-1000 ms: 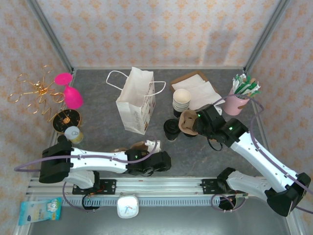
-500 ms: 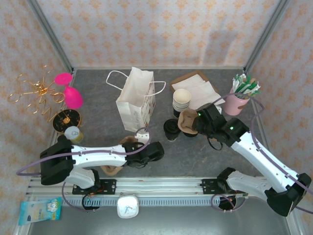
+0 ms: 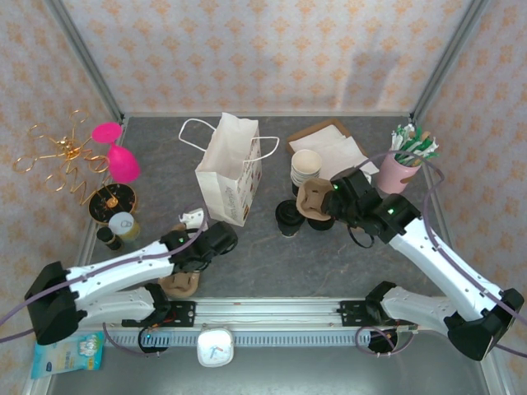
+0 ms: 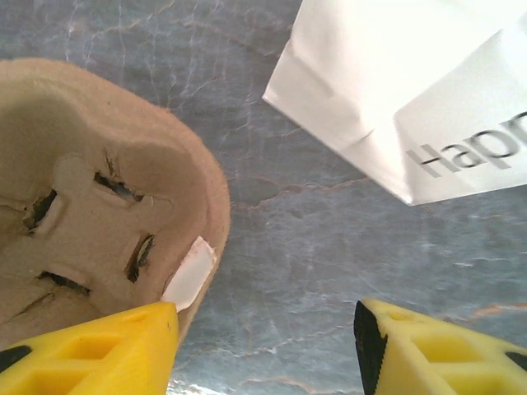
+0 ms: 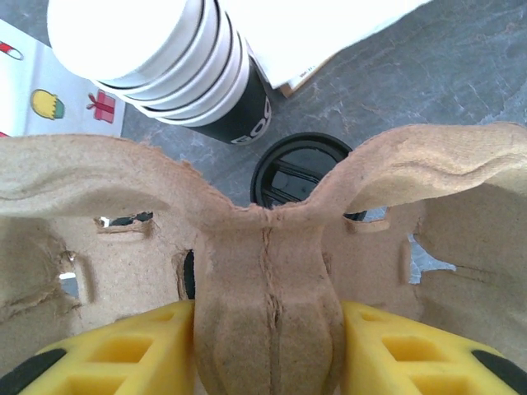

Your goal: Pack the takeout coffee

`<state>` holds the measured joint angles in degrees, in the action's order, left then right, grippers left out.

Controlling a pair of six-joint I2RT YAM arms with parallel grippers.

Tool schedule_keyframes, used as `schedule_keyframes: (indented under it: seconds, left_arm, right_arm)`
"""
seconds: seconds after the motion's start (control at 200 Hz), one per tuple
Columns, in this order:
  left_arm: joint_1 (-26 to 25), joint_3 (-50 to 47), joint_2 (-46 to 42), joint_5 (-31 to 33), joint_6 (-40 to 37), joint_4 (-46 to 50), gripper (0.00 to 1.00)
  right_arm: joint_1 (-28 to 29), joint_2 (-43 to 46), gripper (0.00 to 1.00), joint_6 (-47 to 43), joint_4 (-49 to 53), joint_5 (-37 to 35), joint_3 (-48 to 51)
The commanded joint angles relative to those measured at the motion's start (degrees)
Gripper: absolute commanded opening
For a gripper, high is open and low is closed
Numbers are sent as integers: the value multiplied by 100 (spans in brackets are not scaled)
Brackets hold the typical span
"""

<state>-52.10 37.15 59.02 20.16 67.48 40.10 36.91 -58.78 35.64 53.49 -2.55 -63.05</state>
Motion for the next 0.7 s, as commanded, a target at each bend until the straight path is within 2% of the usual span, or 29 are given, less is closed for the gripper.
schedule_keyframes:
  seconds: [0.0, 0.215, 0.33, 0.42, 0.571, 0.696]
  left_arm:
    - [14, 249, -593, 89, -121, 362, 60]
    - [43, 1300, -1393, 562, 8, 1134, 61]
    - [92, 2263, -1071, 570, 36, 1390, 61]
    - [90, 2947, -829, 698, 283, 1414, 64]
    - [93, 3234, -663, 685, 765, 706, 69]
    - [94, 3426, -178, 658, 1432, 719, 70]
  right_arm:
    - [-26, -13, 45, -218, -10, -96, -341]
    - [-26, -192, 46, -537, 222, -277, -1139]
    - [-26, -395, 46, -752, 175, -279, -1565]
    - [-26, -546, 46, -853, 68, -175, -1769]
    - [-26, -743, 46, -1018, -68, 32, -1992]
    - [-26, -861, 46, -1158, -93, 19, -2173]
